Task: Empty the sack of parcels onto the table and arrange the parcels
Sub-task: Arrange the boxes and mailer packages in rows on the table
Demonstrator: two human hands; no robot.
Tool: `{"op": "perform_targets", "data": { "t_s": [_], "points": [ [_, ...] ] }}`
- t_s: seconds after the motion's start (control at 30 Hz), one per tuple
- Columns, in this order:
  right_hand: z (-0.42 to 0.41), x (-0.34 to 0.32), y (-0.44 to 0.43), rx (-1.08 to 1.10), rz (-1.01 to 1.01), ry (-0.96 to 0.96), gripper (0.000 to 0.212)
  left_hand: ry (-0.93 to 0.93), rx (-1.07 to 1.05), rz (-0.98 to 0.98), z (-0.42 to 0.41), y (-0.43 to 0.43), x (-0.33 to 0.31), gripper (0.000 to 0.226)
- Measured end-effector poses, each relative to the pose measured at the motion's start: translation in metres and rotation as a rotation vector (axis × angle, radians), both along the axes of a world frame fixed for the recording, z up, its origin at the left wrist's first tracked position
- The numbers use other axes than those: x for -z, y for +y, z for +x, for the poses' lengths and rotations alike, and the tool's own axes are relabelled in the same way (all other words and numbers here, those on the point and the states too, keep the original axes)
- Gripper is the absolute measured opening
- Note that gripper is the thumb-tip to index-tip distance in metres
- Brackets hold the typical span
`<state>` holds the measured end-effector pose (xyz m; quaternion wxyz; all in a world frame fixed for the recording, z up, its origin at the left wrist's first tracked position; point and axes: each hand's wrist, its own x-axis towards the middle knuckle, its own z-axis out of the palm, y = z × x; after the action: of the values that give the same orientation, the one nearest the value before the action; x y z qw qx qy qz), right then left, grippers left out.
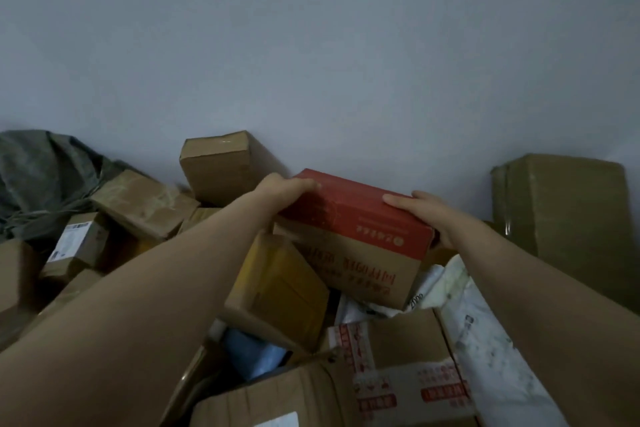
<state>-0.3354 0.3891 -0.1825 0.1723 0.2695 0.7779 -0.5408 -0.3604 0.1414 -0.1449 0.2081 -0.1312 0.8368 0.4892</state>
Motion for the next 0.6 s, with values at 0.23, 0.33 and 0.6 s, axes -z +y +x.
{"op": "perform_targets", "data": {
  "t_s": [0.23,0.33,0.6],
  "points": [
    [0.028,-0.02,0.045,0.339,-0.308,0.234,0.037,0.221,-0.09,0.284,0.015,0.036,-0.054,0.076],
    [0.038,-0.031,0.06,0.359,-0.422,0.414,0.043,0.335,-0.004,0.208,0.02,0.044,-0.057,0.074],
    [0.068,0.0,0.079,0.218,0.082,0.356,0.05,0.163,0.175,-0.49,0.05,0.06,-0.006,0.072]
  ]
}}
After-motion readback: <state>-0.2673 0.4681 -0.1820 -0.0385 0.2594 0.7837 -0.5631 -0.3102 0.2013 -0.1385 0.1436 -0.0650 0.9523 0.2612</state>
